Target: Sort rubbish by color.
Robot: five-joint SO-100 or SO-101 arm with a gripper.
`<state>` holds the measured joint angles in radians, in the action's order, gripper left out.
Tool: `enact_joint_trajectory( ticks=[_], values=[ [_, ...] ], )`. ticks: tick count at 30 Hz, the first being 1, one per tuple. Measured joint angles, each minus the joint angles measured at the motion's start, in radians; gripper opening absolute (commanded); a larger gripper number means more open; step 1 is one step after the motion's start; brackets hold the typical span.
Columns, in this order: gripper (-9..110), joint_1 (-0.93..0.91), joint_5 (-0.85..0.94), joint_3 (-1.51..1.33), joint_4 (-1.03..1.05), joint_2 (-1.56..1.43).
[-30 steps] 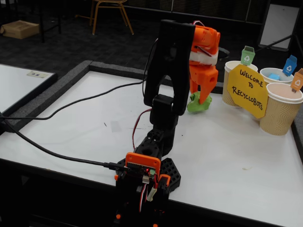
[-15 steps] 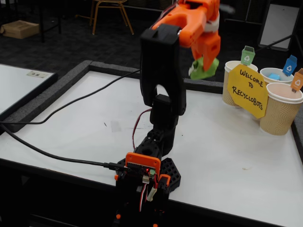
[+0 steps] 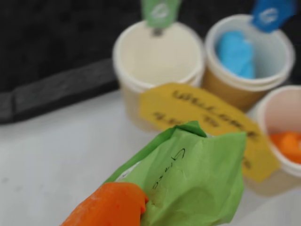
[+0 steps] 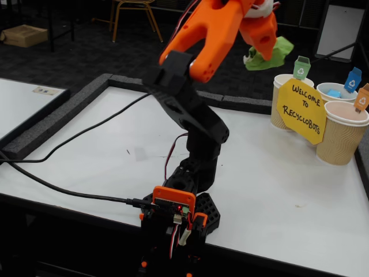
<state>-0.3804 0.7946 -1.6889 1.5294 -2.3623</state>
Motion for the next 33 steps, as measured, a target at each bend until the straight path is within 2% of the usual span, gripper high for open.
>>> enact_joint_trajectory(
  ticks=[8,12,21,26,33],
  values=[
    [0,-0.035,0.012,0.0,-0.026,-0.012],
    [0,-0.035,0.146,0.0,-0.044,-0.012],
    [0,-0.035,0.577,-0.017,-0.141,-0.012],
    [0,-0.035,0.664,-0.017,-0.233,0.012],
    [0,-0.034,0.683,0.008,-0.345,0.192]
  ],
)
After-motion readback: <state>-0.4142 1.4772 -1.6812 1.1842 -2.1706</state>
